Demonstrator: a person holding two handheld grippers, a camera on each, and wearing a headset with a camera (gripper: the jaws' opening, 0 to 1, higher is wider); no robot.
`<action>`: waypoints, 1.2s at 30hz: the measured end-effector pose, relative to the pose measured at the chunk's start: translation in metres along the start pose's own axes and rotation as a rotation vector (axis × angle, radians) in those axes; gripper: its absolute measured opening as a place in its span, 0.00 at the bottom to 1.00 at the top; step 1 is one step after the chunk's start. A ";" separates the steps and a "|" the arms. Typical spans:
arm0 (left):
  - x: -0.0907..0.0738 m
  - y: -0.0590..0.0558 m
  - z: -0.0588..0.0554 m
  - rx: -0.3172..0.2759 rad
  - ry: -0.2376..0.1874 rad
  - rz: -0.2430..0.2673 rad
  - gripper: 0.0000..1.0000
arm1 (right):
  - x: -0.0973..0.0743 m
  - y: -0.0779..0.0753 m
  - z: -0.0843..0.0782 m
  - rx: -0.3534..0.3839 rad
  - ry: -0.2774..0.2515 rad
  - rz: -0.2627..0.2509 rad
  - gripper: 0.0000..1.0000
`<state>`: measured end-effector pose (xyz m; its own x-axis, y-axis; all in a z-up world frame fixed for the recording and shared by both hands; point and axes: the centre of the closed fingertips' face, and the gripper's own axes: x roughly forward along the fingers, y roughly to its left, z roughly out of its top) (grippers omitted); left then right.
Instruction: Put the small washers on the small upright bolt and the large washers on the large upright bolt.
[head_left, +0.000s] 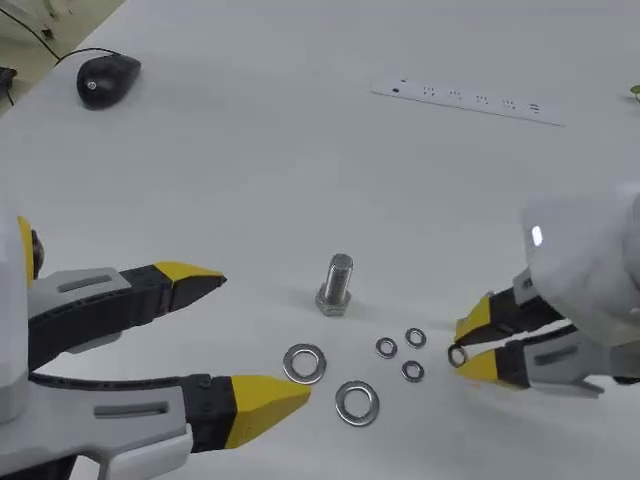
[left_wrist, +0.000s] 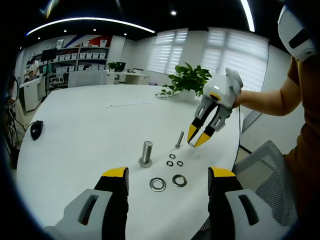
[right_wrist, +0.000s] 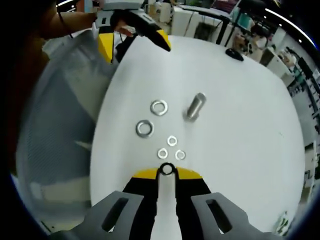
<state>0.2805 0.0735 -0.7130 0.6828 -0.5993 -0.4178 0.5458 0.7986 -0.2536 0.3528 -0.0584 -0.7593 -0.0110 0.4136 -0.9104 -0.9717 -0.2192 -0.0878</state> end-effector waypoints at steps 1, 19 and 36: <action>0.000 0.000 0.000 0.002 0.001 -0.001 0.64 | -0.004 -0.005 -0.002 0.007 0.002 -0.013 0.12; -0.003 -0.006 0.005 0.008 -0.008 0.007 0.64 | -0.011 -0.041 -0.016 0.021 0.050 -0.071 0.12; -0.002 -0.003 0.004 0.002 -0.006 0.008 0.64 | -0.001 -0.041 -0.020 0.009 0.075 -0.052 0.12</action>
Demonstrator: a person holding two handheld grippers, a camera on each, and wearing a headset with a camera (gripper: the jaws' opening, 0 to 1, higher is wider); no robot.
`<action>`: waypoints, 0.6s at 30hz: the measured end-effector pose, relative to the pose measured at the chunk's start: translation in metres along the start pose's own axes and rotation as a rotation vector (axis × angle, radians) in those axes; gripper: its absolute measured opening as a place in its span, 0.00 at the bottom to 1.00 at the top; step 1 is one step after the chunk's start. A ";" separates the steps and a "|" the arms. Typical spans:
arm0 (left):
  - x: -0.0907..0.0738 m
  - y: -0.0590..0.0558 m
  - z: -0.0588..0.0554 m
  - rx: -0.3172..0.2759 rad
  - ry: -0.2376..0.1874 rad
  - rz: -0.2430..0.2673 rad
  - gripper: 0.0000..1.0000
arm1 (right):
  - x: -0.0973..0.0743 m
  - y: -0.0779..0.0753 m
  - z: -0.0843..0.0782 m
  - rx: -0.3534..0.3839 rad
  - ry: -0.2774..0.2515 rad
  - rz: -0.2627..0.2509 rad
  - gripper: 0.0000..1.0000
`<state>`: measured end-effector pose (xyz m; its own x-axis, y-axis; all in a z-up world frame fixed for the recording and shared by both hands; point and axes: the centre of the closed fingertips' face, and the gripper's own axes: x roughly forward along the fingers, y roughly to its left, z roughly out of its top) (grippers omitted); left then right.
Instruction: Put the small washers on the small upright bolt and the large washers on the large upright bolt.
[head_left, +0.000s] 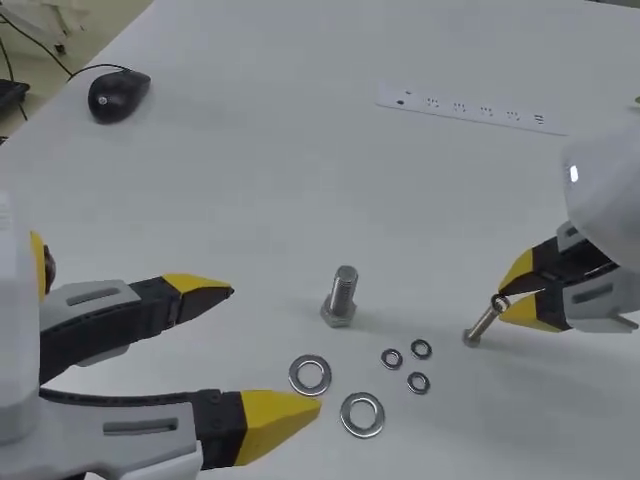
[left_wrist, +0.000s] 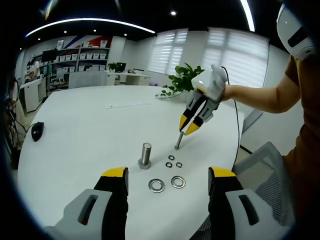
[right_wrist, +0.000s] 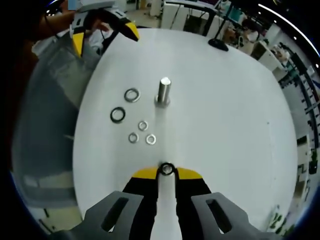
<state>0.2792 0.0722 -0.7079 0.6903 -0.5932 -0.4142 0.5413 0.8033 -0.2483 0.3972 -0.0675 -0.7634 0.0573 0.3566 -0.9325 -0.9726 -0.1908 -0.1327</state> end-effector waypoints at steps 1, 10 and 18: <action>0.000 0.000 0.000 -0.002 0.000 0.001 0.64 | 0.002 0.001 -0.001 -0.001 0.003 0.004 0.12; 0.000 0.001 -0.001 -0.002 0.005 0.004 0.64 | 0.019 0.006 -0.008 -0.017 0.002 0.022 0.13; -0.002 0.003 0.002 -0.011 -0.006 0.019 0.64 | 0.035 0.009 -0.014 -0.015 -0.012 0.034 0.13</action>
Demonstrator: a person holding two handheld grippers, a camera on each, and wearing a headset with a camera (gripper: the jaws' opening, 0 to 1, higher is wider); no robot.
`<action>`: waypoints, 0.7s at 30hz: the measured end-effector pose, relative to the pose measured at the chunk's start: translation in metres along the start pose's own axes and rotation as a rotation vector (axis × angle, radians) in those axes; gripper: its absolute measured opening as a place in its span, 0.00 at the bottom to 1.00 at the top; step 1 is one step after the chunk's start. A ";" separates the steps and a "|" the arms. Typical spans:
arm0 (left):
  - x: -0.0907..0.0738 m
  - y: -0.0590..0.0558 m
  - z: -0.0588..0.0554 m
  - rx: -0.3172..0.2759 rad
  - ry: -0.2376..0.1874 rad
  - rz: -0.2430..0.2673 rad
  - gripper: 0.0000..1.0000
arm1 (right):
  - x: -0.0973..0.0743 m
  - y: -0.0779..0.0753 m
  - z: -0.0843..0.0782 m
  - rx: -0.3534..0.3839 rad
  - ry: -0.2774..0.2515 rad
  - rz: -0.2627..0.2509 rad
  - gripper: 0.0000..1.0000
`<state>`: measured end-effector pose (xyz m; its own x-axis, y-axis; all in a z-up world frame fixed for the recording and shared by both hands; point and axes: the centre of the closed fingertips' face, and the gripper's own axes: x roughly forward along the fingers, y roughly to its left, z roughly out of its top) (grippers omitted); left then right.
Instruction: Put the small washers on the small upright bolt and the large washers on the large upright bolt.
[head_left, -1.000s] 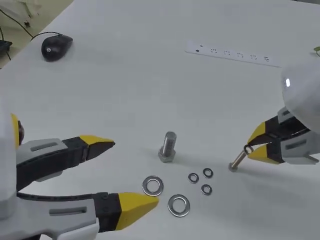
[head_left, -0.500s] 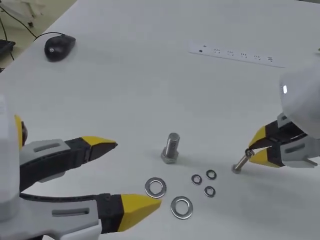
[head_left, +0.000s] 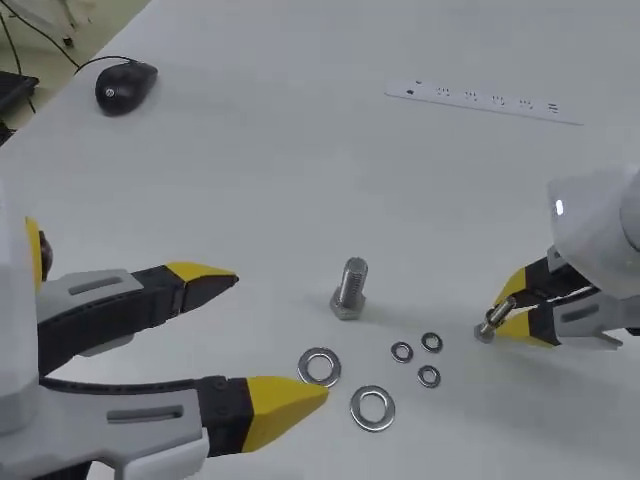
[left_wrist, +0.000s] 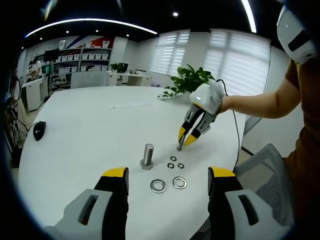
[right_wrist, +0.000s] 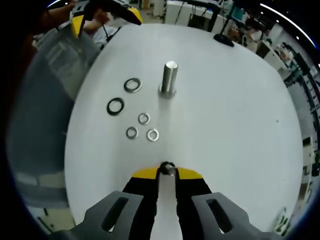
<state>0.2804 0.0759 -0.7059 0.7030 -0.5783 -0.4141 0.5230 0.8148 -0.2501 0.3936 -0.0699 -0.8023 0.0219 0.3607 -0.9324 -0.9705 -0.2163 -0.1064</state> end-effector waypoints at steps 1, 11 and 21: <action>0.000 0.000 0.000 0.000 -0.001 0.001 0.64 | 0.001 0.000 -0.001 0.000 0.001 0.001 0.13; -0.003 -0.001 0.000 -0.002 0.000 0.011 0.64 | 0.015 0.002 -0.012 0.006 -0.003 0.008 0.13; -0.005 -0.005 0.000 0.004 0.000 0.011 0.63 | 0.009 0.003 -0.017 0.044 -0.012 -0.011 0.14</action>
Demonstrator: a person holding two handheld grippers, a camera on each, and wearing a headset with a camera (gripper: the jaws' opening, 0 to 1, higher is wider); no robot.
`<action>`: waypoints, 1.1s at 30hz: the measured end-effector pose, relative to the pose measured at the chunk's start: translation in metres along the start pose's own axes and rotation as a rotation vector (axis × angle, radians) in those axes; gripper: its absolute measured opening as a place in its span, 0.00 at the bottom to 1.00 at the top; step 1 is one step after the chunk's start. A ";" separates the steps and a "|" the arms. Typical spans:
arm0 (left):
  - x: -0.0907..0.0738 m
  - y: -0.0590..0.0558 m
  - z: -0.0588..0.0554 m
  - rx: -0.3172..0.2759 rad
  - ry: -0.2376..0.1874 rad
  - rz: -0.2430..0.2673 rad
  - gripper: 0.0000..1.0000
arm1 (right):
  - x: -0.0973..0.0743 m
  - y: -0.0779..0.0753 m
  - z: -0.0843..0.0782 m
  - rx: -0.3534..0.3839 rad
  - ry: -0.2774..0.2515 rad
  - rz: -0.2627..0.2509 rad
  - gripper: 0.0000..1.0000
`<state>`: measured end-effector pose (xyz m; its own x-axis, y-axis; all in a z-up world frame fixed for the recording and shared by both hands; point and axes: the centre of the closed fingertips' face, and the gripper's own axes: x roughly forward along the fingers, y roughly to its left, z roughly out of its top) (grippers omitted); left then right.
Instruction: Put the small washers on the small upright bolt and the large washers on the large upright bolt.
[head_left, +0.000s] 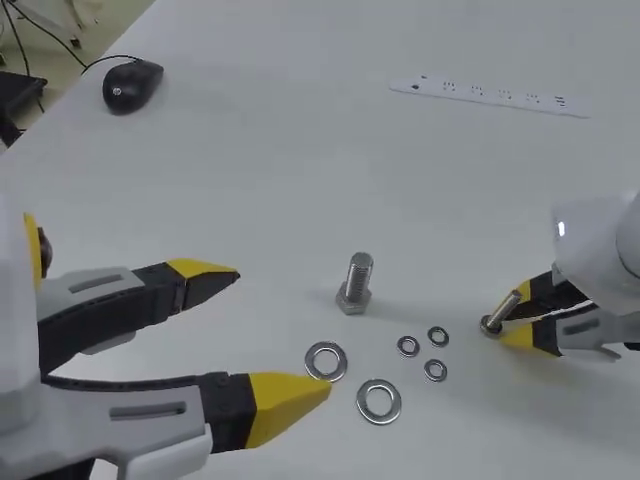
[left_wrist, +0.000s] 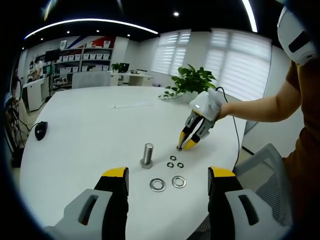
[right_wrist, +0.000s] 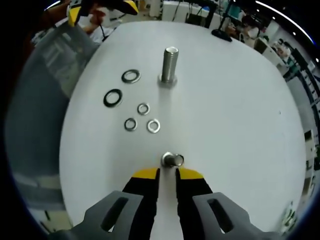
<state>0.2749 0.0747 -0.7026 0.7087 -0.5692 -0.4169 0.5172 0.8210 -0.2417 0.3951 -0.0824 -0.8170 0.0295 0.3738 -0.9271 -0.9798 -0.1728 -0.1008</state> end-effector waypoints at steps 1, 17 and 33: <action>0.000 0.000 0.000 0.000 0.000 0.000 0.63 | -0.002 0.000 0.000 0.002 0.000 -0.004 0.14; -0.006 -0.013 -0.001 0.024 0.009 -0.004 0.64 | -0.018 0.033 0.025 -0.026 -0.044 0.001 0.14; -0.015 -0.029 0.007 0.044 -0.029 -0.005 0.63 | -0.005 0.065 0.048 -0.083 -0.030 0.051 0.14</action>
<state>0.2530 0.0591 -0.6837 0.7191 -0.5752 -0.3899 0.5411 0.8156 -0.2052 0.3222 -0.0518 -0.8020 -0.0276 0.3898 -0.9205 -0.9600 -0.2669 -0.0843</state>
